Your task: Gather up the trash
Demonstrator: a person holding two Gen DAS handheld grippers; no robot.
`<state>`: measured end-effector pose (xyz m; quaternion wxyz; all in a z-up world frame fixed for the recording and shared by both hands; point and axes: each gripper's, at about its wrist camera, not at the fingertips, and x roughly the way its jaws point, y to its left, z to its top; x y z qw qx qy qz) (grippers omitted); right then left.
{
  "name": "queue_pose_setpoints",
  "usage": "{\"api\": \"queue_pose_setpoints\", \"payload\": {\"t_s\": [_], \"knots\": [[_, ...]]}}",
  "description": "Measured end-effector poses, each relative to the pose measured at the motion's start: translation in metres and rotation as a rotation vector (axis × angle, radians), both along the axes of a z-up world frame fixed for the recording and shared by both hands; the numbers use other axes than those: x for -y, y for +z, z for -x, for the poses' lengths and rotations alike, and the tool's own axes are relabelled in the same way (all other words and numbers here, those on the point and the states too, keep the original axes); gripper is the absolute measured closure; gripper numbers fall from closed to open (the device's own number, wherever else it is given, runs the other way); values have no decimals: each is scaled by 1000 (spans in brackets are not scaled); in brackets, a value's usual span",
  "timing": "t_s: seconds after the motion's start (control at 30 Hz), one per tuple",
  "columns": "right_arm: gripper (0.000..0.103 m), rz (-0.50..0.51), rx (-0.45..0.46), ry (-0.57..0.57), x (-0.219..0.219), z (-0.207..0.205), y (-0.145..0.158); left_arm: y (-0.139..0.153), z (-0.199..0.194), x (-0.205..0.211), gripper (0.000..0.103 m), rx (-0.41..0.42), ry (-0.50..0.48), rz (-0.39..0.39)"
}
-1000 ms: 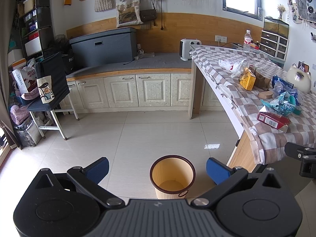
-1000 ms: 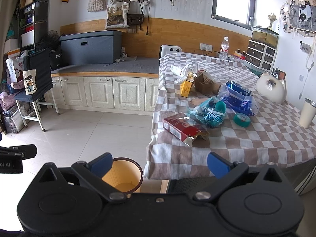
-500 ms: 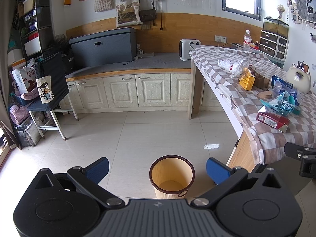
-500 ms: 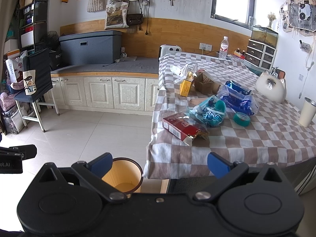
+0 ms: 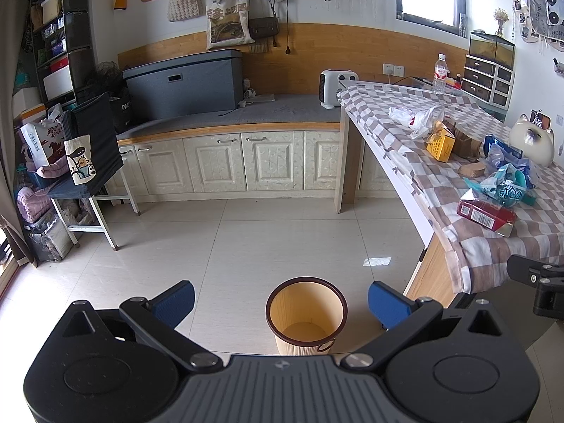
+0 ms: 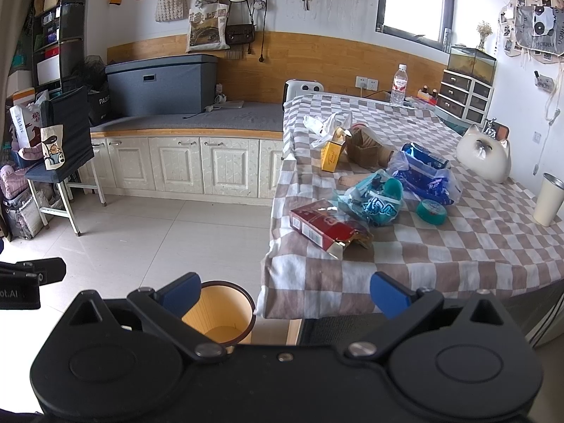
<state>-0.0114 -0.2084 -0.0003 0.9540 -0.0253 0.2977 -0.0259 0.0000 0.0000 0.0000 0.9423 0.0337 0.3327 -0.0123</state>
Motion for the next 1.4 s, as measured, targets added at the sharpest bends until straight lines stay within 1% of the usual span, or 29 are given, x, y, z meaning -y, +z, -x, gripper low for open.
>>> {"api": "queue_pose_setpoints", "payload": {"t_s": [0.77, 0.83, 0.93, 1.1, 1.3, 1.4], "knots": [[0, -2, 1, 0, 1, 0, 0, 1, -1, 1, 0, 7, -4, 2], [0, -5, 3, -1, 1, 0, 0, 2, -1, 1, 0, 20, -5, 4], [0, -11, 19, -9, 5, 4, 1, 6, 5, 0, 0, 65, -6, 7], [0, -26, 87, -28, 18, 13, 8, 14, 6, 6, 0, 141, -23, 9], [0, -65, 162, -60, 40, 19, 15, 20, 3, 21, 0, 194, -68, 16], [0, -86, 193, -76, 53, 23, 14, 22, 0, 33, 0, 217, -110, 17]]}}
